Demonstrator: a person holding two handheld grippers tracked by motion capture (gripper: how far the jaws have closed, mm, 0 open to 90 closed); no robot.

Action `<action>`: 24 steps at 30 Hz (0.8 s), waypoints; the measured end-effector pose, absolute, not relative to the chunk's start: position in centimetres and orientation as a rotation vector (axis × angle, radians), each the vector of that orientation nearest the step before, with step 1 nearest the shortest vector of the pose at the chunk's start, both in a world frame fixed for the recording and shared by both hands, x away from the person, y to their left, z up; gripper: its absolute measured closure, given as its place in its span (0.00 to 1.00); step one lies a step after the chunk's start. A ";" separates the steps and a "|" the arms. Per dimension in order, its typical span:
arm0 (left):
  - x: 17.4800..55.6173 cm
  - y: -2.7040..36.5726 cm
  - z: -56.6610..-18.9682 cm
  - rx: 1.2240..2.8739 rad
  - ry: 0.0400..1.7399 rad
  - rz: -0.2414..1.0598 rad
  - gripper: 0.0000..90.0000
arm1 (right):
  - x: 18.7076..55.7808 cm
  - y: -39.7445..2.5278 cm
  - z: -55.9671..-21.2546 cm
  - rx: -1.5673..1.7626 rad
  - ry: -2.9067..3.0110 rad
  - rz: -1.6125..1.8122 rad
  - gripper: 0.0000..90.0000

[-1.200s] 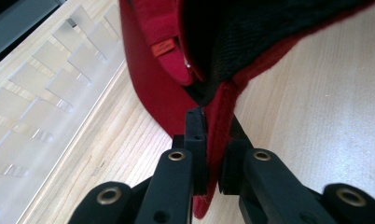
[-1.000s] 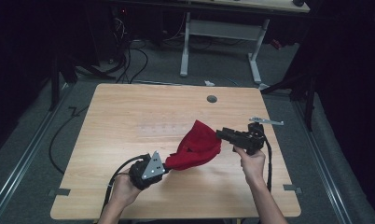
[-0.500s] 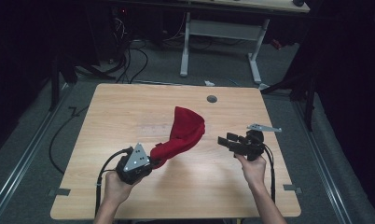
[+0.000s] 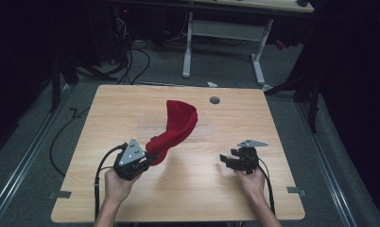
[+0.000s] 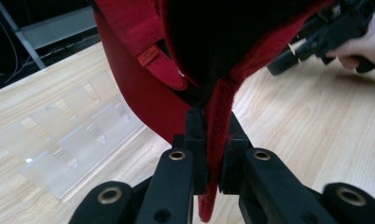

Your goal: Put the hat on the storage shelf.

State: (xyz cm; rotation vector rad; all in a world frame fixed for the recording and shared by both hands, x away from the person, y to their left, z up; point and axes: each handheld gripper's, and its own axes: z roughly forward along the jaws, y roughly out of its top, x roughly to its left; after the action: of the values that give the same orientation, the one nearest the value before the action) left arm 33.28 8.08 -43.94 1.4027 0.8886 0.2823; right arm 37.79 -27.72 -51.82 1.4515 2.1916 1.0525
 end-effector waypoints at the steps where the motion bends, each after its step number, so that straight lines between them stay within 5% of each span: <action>1: 33.4 8.1 -43.9 1.392 0.893 0.281 0.94 | 37.7 -27.7 -52.1 1.447 2.192 1.032 0.42; 24: 37.6 10.5 -40.7 1.209 1.001 0.265 0.94 | 37.5 -26.6 -53.1 1.345 2.163 0.912 0.40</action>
State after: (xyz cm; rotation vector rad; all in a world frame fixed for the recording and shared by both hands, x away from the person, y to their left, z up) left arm 37.57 10.54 -40.72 1.2090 1.0009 0.2649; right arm 37.50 -26.62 -53.11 1.3454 2.1627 0.9122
